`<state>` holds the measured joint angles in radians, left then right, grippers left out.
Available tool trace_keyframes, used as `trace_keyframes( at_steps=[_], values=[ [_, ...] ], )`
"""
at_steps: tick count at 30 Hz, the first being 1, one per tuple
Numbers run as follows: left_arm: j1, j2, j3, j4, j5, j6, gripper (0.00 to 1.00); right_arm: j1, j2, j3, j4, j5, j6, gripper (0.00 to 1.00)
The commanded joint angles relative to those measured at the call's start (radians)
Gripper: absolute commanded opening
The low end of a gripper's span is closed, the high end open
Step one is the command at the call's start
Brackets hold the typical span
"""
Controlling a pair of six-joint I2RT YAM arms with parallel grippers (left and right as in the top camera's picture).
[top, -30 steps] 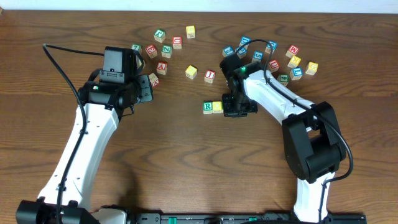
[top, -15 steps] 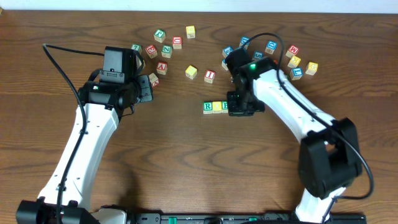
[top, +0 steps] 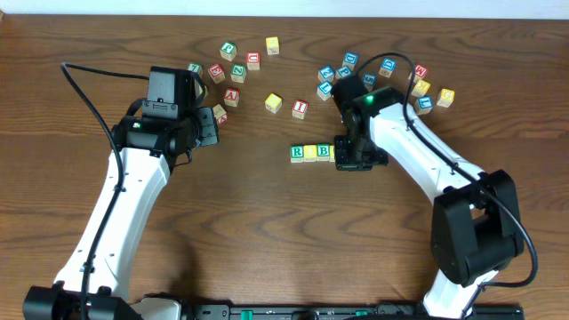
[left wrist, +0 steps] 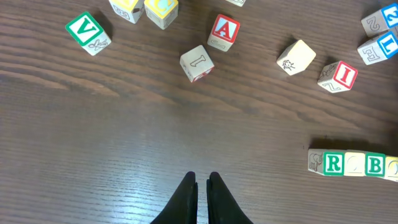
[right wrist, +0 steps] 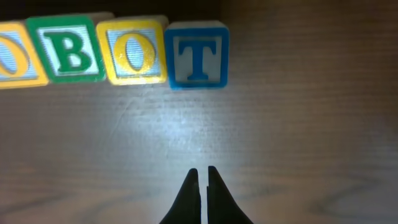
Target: Spell out ROBOT
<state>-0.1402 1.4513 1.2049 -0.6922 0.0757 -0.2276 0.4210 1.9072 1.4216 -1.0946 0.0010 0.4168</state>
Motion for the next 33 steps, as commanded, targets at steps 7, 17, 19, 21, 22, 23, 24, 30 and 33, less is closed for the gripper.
trace_keyframes(
  at_steps=[7,17,19,21,22,23,24,30,33],
  values=[
    [0.004,0.008,0.008,-0.003,-0.01,0.013,0.08,-0.015,-0.005,-0.107,0.143,0.023,-0.002,0.01],
    [0.005,0.008,0.008,-0.003,-0.01,0.013,0.08,-0.02,-0.005,-0.169,0.251,0.023,-0.002,0.01],
    [0.004,0.008,0.008,-0.003,-0.01,0.013,0.08,-0.02,-0.005,-0.169,0.259,0.024,-0.002,0.01],
    [0.005,0.008,0.008,-0.003,-0.01,0.013,0.08,-0.02,-0.005,-0.169,0.275,0.024,-0.002,0.01],
    [0.005,0.008,0.008,-0.003,-0.01,0.013,0.08,-0.02,-0.005,-0.169,0.282,0.024,-0.002,0.01],
    [0.004,0.008,0.008,-0.003,-0.01,0.013,0.08,-0.02,-0.005,-0.169,0.286,0.024,-0.002,0.01],
    [0.004,0.008,0.008,-0.003,-0.01,0.013,0.08,-0.02,-0.005,-0.169,0.291,0.024,-0.002,0.01],
    [0.005,0.008,0.008,-0.003,-0.01,0.013,0.08,-0.02,-0.005,-0.169,0.299,0.026,-0.002,0.01],
    [0.004,0.008,0.008,-0.003,-0.01,0.013,0.08,-0.021,-0.005,-0.169,0.299,0.035,-0.002,0.01]
  ],
)
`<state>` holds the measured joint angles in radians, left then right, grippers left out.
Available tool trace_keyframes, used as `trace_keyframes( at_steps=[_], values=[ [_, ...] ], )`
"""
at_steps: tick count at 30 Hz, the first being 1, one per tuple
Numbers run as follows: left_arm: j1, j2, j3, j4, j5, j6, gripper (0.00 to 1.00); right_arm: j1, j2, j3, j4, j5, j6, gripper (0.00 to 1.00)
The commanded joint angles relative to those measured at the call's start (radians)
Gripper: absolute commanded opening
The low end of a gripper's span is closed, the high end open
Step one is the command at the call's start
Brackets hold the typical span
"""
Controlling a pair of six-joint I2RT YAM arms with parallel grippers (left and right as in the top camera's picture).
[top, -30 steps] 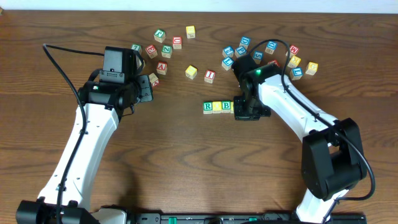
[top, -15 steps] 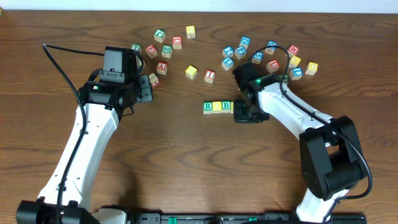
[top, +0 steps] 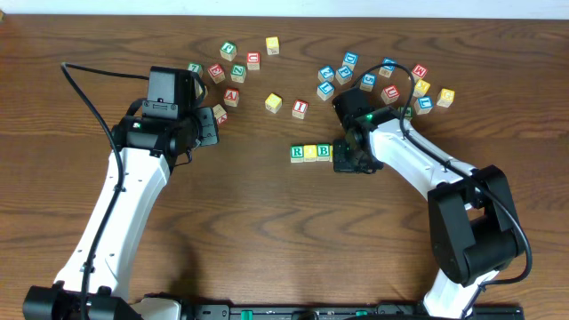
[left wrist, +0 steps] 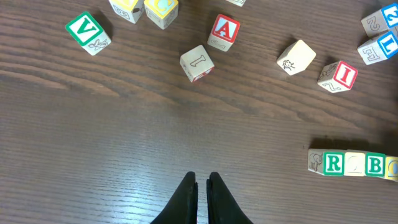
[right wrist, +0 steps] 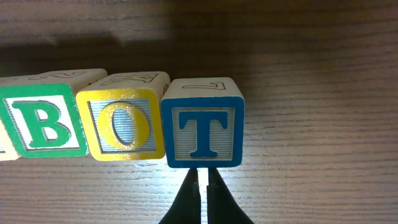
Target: Spell out ROBOT
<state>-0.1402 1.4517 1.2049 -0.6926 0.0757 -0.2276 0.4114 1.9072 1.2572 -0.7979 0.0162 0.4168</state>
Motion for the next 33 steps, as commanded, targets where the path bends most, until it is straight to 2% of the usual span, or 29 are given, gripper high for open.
trace_keyframes(
  at_steps=[1,33],
  values=[
    [0.005,0.007,0.008,-0.003,-0.009,0.013,0.08,-0.012,-0.005,-0.005,0.002,0.024,-0.002,0.01],
    [0.004,0.007,0.008,-0.002,-0.01,0.013,0.08,-0.012,-0.006,0.0,0.017,0.006,-0.005,0.01]
  ],
)
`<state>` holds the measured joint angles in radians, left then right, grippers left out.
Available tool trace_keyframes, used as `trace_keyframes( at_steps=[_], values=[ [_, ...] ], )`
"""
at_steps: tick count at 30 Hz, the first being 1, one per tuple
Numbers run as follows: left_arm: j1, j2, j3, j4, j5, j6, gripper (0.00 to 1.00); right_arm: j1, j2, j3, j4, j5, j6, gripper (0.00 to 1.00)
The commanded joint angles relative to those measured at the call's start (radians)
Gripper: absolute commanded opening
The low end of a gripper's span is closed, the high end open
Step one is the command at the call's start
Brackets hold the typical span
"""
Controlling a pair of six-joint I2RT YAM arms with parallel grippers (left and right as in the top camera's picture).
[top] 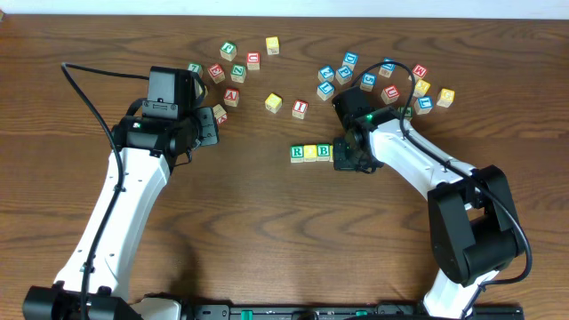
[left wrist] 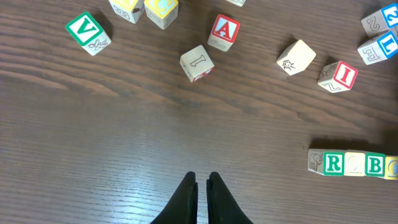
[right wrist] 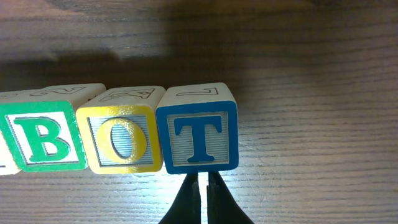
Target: Spell out ROBOT
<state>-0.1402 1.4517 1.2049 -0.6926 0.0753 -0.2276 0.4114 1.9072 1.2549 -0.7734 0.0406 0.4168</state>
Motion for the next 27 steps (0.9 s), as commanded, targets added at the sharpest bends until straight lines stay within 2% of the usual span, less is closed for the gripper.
trace_keyframes(
  at_steps=[1,11,18,27],
  values=[
    [0.004,0.007,0.008,-0.002,-0.009,0.013,0.08,-0.012,-0.006,0.009,-0.013,-0.024,-0.007,0.01],
    [0.005,0.007,0.008,-0.002,-0.009,0.013,0.08,-0.04,-0.128,0.087,-0.065,-0.021,-0.018,0.01],
    [0.006,0.003,0.01,0.02,-0.017,0.018,0.08,-0.137,-0.265,0.087,-0.083,-0.021,-0.033,0.01],
    [0.006,-0.016,0.019,0.02,-0.017,0.048,0.08,-0.208,-0.284,0.085,-0.106,-0.034,-0.04,0.01]
  ],
)
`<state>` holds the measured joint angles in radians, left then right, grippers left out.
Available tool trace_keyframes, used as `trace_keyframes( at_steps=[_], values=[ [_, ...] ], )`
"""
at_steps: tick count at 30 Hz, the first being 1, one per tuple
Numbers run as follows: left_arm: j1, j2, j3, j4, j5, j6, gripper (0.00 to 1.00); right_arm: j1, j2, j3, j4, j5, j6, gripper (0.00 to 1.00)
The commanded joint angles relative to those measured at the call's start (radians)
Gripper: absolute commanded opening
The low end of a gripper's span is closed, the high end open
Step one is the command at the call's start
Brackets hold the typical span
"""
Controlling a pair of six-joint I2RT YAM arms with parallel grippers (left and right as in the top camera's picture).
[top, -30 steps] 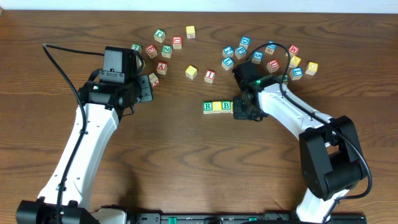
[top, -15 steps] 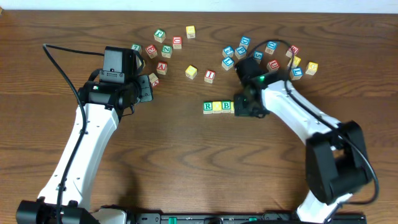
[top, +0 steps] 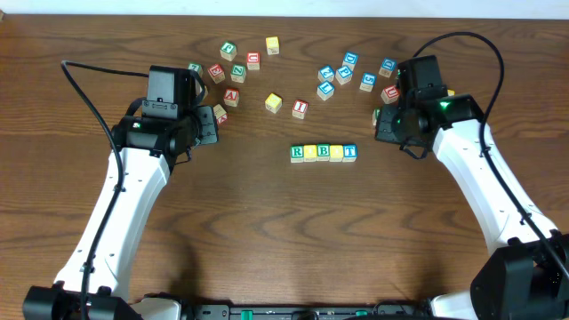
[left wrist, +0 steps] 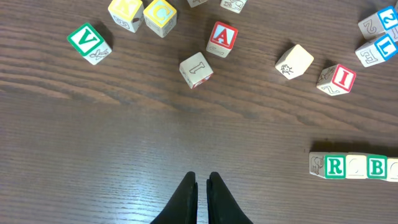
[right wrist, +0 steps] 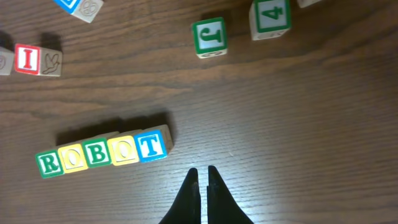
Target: Spell out ROBOT
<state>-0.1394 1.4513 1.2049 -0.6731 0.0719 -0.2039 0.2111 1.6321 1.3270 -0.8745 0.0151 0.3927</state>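
A row of letter blocks [top: 323,153] lies mid-table, reading R O B O T. In the right wrist view the whole row [right wrist: 101,154] shows, ending in the blue T block [right wrist: 151,146]. The left wrist view catches only its start, R, O, B [left wrist: 353,166]. My right gripper [right wrist: 201,177] is shut and empty, raised to the right of the row, its arm [top: 411,111] near the right cluster. My left gripper [left wrist: 201,182] is shut and empty over bare wood, its arm [top: 169,116] at the left.
Loose blocks lie scattered along the back: a left cluster [top: 233,69] with the red A [left wrist: 222,37], green V [left wrist: 87,40] and red I [left wrist: 336,78], and a right cluster [top: 356,69] with a green J [right wrist: 210,37] and a 4 [right wrist: 271,15].
My right gripper has left the blue T block, where its tips stood right below it, and now stands higher and farther right. The row is whole and uncovered. The left arm is still.
My shut right gripper stood a little short of the T block ending the row. Then its tips were right at the T, and the T sat tighter against the O. Now the gripper is away and ROBOT reads in full. The left arm stayed put throughout.
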Motion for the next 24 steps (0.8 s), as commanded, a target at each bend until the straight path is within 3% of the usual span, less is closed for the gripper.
trace_keyframes(
  at_steps=[1,24],
  values=[
    [0.006,-0.016,0.019,0.0,-0.013,0.024,0.08,-0.008,-0.009,0.012,-0.004,-0.007,-0.016,0.01],
    [0.005,-0.015,0.018,0.001,-0.013,0.024,0.08,0.013,0.33,-0.002,0.08,-0.107,-0.016,0.01]
  ],
)
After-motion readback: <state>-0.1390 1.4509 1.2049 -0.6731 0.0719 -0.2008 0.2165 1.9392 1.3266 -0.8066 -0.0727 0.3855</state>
